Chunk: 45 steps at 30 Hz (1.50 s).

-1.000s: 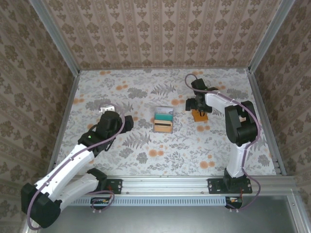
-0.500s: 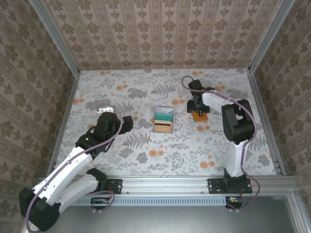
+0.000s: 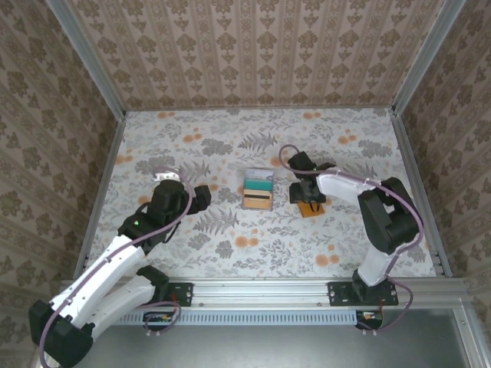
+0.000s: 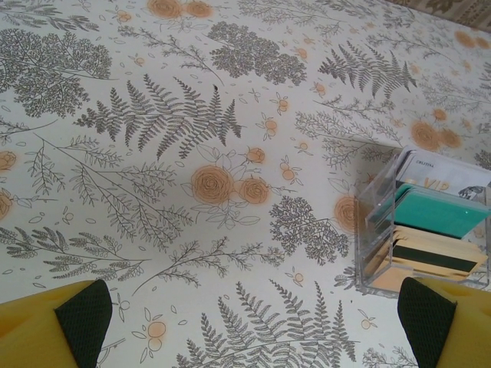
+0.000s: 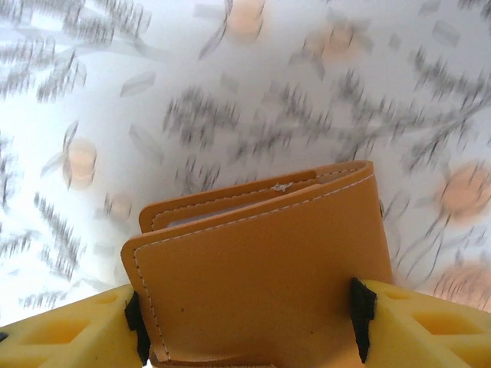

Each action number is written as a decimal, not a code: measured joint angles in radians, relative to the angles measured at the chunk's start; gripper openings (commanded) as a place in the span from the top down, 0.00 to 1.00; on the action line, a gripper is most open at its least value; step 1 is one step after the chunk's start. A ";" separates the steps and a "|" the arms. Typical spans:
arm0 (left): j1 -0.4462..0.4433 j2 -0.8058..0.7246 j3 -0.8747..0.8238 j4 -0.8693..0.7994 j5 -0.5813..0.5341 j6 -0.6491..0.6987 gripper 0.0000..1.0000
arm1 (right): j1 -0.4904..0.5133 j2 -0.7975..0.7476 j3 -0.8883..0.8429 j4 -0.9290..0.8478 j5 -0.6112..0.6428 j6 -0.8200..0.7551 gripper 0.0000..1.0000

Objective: Take the credit cards out of the card holder

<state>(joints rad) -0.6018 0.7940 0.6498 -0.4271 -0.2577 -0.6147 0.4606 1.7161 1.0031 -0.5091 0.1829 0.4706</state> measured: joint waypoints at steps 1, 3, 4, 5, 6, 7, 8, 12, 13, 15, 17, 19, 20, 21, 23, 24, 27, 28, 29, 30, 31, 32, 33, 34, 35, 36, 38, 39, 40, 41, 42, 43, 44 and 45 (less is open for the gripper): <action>0.000 -0.003 0.000 0.000 0.001 0.000 0.00 | 0.019 -0.024 -0.031 0.010 0.002 0.017 0.31; 0.000 -0.011 -0.001 0.000 0.004 0.000 0.00 | 0.061 -0.072 -0.087 0.022 0.009 0.059 0.31; 0.000 -0.016 -0.002 0.000 0.007 0.000 0.00 | 0.084 -0.096 -0.113 0.028 0.013 0.082 0.31; 0.000 -0.022 -0.002 0.000 0.007 0.000 0.00 | 0.110 -0.121 -0.142 0.034 0.017 0.112 0.31; 0.000 -0.027 -0.002 0.000 0.007 0.000 0.00 | 0.136 -0.143 -0.164 0.036 0.021 0.140 0.30; -0.001 -0.033 -0.002 0.000 0.007 0.000 0.00 | 0.166 -0.163 -0.184 0.037 0.024 0.169 0.29; -0.001 -0.040 -0.004 0.002 0.008 0.000 0.00 | 0.204 -0.183 -0.204 0.039 0.027 0.203 0.28; -0.006 -0.055 -0.018 0.007 0.011 0.000 0.00 | 0.336 -0.208 -0.220 0.032 0.027 0.316 0.23; -0.006 -0.055 -0.020 0.007 0.015 0.000 0.00 | 0.356 -0.211 -0.220 0.029 0.027 0.337 0.20; -0.008 -0.055 -0.022 0.006 0.018 0.000 0.00 | 0.375 -0.225 -0.220 0.015 0.024 0.372 0.17; -0.008 -0.055 -0.022 0.006 0.022 0.000 0.00 | 0.375 -0.257 -0.227 -0.006 0.028 0.393 0.12; -0.010 -0.057 -0.022 0.003 0.025 0.000 0.00 | 0.367 -0.302 -0.248 -0.018 0.031 0.400 0.08; -0.012 -0.060 -0.022 0.002 0.026 0.000 0.00 | 0.360 -0.328 -0.262 -0.019 0.030 0.399 0.07; -0.014 -0.063 -0.022 0.000 0.026 0.000 0.00 | 0.352 -0.351 -0.277 -0.018 0.027 0.397 0.05; -0.014 -0.070 -0.022 -0.002 0.026 0.000 0.00 | 0.332 -0.387 -0.311 -0.006 0.013 0.387 0.03; -0.014 -0.072 -0.022 -0.002 0.026 0.000 0.00 | 0.325 -0.394 -0.325 0.001 0.004 0.381 0.03; -0.015 -0.071 -0.022 -0.002 0.027 0.000 0.00 | 0.304 -0.394 -0.377 0.048 -0.042 0.362 0.03; -0.016 -0.072 -0.022 -0.002 0.027 0.000 0.00 | 0.301 -0.393 -0.392 0.072 -0.062 0.358 0.02; -0.018 -0.071 -0.022 -0.001 0.027 0.000 0.00 | 0.298 -0.389 -0.400 0.095 -0.077 0.353 0.02; -0.019 -0.071 -0.022 -0.002 0.028 0.000 0.00 | 0.297 -0.385 -0.402 0.109 -0.085 0.347 0.02; -0.020 -0.069 -0.022 -0.002 0.029 0.000 0.00 | 0.295 -0.383 -0.402 0.113 -0.090 0.343 0.02; -0.020 -0.068 -0.022 -0.003 0.029 0.000 0.00 | 0.294 -0.381 -0.403 0.117 -0.093 0.342 0.02; -0.019 -0.066 -0.022 -0.005 0.029 0.000 0.00 | 0.294 -0.381 -0.403 0.119 -0.094 0.340 0.02; -0.020 -0.064 -0.022 -0.007 0.029 0.000 0.00 | 0.294 -0.380 -0.403 0.121 -0.096 0.340 0.02; -0.019 -0.063 -0.022 -0.008 0.029 0.000 0.00 | 0.296 -0.380 -0.403 0.124 -0.098 0.340 0.02; -0.020 -0.062 -0.022 -0.010 0.029 0.000 0.00 | 0.299 -0.378 -0.403 0.128 -0.098 0.343 0.03; -0.020 -0.062 -0.022 -0.011 0.028 0.000 0.00 | 0.309 -0.375 -0.403 0.149 -0.100 0.350 0.03; -0.020 -0.062 -0.022 -0.012 0.029 0.000 0.00 | 0.317 -0.369 -0.402 0.163 -0.100 0.358 0.03; -0.020 -0.062 -0.022 -0.013 0.029 0.000 0.00 | 0.326 -0.360 -0.399 0.169 -0.094 0.366 0.03; -0.020 -0.062 -0.022 -0.014 0.029 0.000 0.00 | 0.335 -0.352 -0.393 0.169 -0.086 0.372 0.03; -0.019 -0.061 -0.022 -0.015 0.029 0.000 0.00 | 0.344 -0.344 -0.386 0.174 -0.084 0.380 0.03; -0.020 -0.060 -0.022 -0.015 0.029 0.000 0.00 | 0.357 -0.334 -0.377 0.182 -0.083 0.390 0.04; -0.020 -0.058 -0.022 -0.015 0.029 0.000 0.00 | 0.368 -0.324 -0.372 0.195 -0.084 0.399 0.04; -0.020 -0.054 -0.022 -0.015 0.029 0.000 0.00 | 0.382 -0.311 -0.362 0.206 -0.084 0.409 0.04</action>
<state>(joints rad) -0.6216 0.7399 0.6277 -0.4423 -0.2291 -0.6144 0.8429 1.4048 0.6411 -0.3027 0.0994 0.8799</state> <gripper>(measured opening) 0.999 0.966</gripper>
